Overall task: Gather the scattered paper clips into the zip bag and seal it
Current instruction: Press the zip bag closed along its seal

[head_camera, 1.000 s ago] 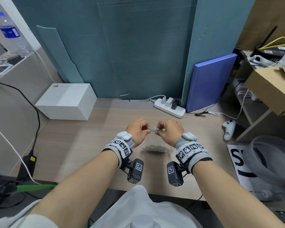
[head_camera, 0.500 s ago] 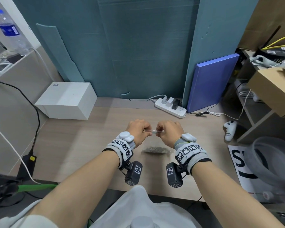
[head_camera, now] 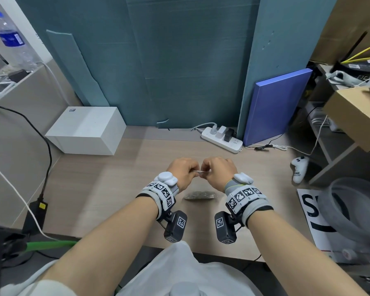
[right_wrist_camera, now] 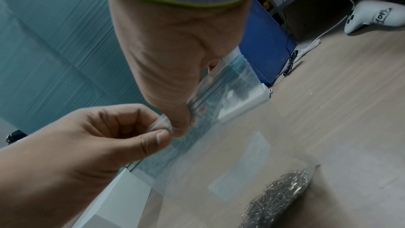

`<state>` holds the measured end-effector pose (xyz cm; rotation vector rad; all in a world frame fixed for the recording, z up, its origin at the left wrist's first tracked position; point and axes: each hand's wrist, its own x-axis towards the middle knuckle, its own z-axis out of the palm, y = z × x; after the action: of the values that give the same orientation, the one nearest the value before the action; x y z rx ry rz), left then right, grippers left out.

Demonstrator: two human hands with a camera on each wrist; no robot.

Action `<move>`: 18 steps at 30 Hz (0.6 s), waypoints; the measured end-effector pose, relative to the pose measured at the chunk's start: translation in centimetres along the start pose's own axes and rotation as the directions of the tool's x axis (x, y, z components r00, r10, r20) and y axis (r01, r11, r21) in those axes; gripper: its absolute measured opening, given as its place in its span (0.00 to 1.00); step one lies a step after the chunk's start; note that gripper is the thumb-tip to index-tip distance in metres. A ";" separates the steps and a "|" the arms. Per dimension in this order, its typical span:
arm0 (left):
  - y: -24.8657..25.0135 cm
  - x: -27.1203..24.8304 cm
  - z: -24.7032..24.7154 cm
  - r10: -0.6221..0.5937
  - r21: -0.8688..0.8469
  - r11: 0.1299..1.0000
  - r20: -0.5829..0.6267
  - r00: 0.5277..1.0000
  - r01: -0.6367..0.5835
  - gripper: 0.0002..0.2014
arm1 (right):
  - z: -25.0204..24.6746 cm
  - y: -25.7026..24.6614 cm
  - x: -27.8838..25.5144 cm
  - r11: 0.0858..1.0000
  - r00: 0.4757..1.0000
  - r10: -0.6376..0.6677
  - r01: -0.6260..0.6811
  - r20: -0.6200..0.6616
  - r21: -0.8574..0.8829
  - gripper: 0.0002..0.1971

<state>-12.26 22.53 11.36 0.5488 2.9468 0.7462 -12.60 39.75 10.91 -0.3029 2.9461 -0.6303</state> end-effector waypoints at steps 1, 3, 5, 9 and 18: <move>-0.1 0.0 0.0 -0.017 0.000 1.000 0.000 1.000 0.017 0.04 | 0.0 0.1 0.0 1.000 1.000 0.018 -0.018 0.005 0.009 0.08; -0.4 0.1 0.0 -0.041 0.014 0.999 -0.008 0.999 0.041 0.05 | -0.2 0.6 0.1 0.998 0.999 0.052 -0.052 0.006 0.018 0.07; -0.5 0.1 -0.1 -0.059 0.019 0.998 -0.007 0.998 0.059 0.04 | -0.5 0.9 0.0 0.998 0.998 0.061 -0.061 0.000 0.014 0.07; -0.1 0.3 -0.3 -0.041 0.001 0.999 0.023 0.999 0.041 0.05 | -0.6 0.8 -0.1 0.999 0.999 0.027 -0.028 -0.029 -0.018 0.08; -0.2 0.8 0.7 -0.023 0.079 0.997 -0.006 1.000 0.023 0.07 | -0.6 1.5 -0.1 0.998 0.998 0.057 -0.057 -0.018 -0.006 0.07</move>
<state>-12.95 22.91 10.65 0.5181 2.9930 0.6326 -12.84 41.36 10.85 -0.2146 2.9628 -0.6201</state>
